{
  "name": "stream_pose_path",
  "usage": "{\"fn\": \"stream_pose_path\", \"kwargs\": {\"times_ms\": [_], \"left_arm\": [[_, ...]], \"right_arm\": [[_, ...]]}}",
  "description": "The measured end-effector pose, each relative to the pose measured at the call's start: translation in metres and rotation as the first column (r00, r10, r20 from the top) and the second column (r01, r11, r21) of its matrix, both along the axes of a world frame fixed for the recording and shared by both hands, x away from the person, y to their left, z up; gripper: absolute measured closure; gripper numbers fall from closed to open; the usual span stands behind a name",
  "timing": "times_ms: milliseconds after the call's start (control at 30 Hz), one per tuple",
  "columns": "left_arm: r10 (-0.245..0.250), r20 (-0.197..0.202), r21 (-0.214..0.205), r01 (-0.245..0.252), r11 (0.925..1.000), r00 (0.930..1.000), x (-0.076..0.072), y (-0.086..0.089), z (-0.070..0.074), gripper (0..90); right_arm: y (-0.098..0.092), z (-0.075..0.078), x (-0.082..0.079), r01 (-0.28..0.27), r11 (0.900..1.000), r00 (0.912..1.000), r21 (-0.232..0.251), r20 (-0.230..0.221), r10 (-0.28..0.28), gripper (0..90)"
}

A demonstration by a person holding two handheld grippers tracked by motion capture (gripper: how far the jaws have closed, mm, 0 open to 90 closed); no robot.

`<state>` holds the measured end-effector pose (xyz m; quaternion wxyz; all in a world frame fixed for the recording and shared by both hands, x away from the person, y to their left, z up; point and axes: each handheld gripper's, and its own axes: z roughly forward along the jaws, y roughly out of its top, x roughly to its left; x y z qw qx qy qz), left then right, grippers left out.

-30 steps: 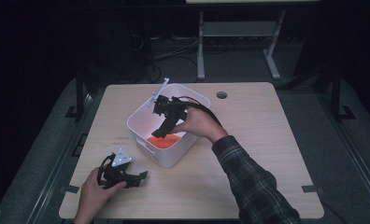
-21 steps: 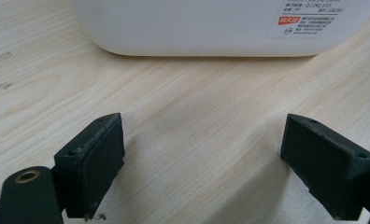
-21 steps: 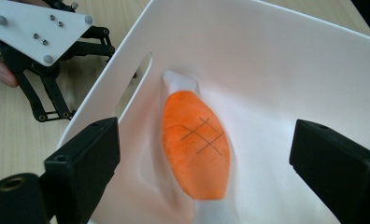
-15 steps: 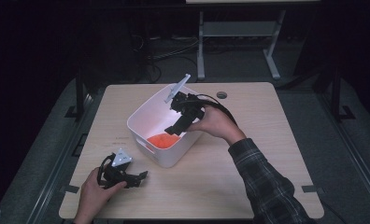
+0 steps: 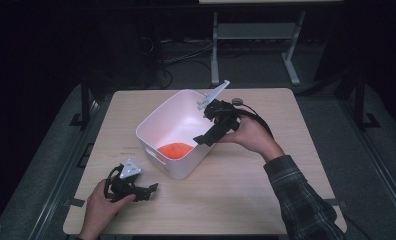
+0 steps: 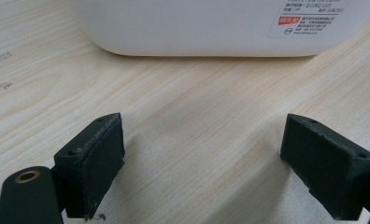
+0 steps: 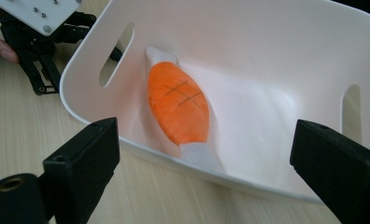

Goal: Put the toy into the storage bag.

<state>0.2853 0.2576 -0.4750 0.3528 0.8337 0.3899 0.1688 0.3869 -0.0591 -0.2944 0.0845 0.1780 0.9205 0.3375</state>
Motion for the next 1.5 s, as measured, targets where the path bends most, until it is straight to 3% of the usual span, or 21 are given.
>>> {"fn": "stream_pose_path", "kwargs": {"times_ms": [233,467,900,1233,1500], "left_arm": [[0.0,0.0,0.0,0.0,1.0,1.0,0.0,0.0,0.0,12.7],[0.001,0.002,-0.001,-0.001,1.0,1.0,0.0,0.0,0.0,12.6],[0.004,0.003,-0.005,-0.004,1.0,1.0,0.0,0.0,0.0,12.6],[0.002,0.003,-0.002,-0.002,1.0,1.0,0.0,0.0,0.0,12.7],[0.002,0.005,-0.003,-0.002,1.0,1.0,0.0,0.0,0.0,12.7]], "right_arm": [[-0.023,-0.002,-0.008,0.034,0.9993,0.9994,0.019,0.003,-0.034,7.9],[-0.048,-0.012,-0.015,0.076,0.9964,0.9971,0.037,0.004,-0.076,7.9],[-0.09,-0.051,-0.033,0.177,0.9814,0.9841,0.073,-0.015,-0.177,8.0],[-0.119,-0.09,-0.052,0.261,0.9606,0.9653,0.095,-0.033,-0.259,8.0],[-0.144,-0.12,-0.067,0.348,0.9301,0.9374,0.116,-0.037,-0.346,8.0]]}}
